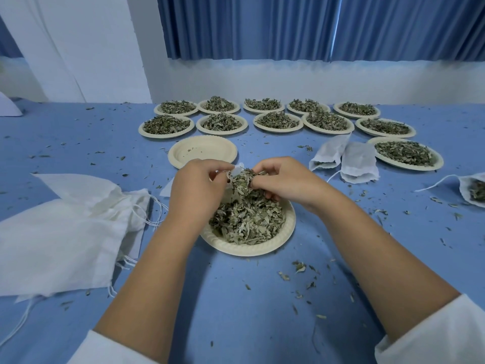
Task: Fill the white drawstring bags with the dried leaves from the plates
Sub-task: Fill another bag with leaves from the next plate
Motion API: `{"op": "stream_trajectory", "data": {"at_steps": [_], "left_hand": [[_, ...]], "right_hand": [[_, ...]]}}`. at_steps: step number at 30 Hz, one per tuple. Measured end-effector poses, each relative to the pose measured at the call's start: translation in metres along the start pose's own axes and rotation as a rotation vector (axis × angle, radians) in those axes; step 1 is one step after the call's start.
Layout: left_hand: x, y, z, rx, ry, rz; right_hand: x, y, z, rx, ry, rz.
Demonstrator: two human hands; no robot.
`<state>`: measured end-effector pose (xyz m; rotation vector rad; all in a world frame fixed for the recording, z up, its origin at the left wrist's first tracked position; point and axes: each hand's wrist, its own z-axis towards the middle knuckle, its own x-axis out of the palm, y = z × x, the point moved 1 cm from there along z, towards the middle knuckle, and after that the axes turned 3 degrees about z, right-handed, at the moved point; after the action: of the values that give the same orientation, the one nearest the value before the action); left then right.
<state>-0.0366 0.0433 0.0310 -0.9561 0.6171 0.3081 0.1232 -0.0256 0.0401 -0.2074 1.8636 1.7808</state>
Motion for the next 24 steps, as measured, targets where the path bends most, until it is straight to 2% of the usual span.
{"op": "stream_trajectory", "data": {"at_steps": [7,14,19,24], "left_hand": [[0.001,0.004,0.002,-0.053,0.015,0.079],[0.001,0.003,0.000,-0.051,0.000,0.038],[0.002,0.003,0.001,-0.082,-0.001,0.077],[0.003,-0.001,0.000,-0.062,0.001,0.049]], "right_hand": [[-0.001,0.001,-0.001,-0.029,-0.029,0.019],[-0.001,0.000,0.000,-0.031,-0.065,-0.009],[0.002,0.003,-0.001,-0.078,-0.094,0.084],[0.013,0.000,0.001,-0.102,-0.163,-0.018]]}}
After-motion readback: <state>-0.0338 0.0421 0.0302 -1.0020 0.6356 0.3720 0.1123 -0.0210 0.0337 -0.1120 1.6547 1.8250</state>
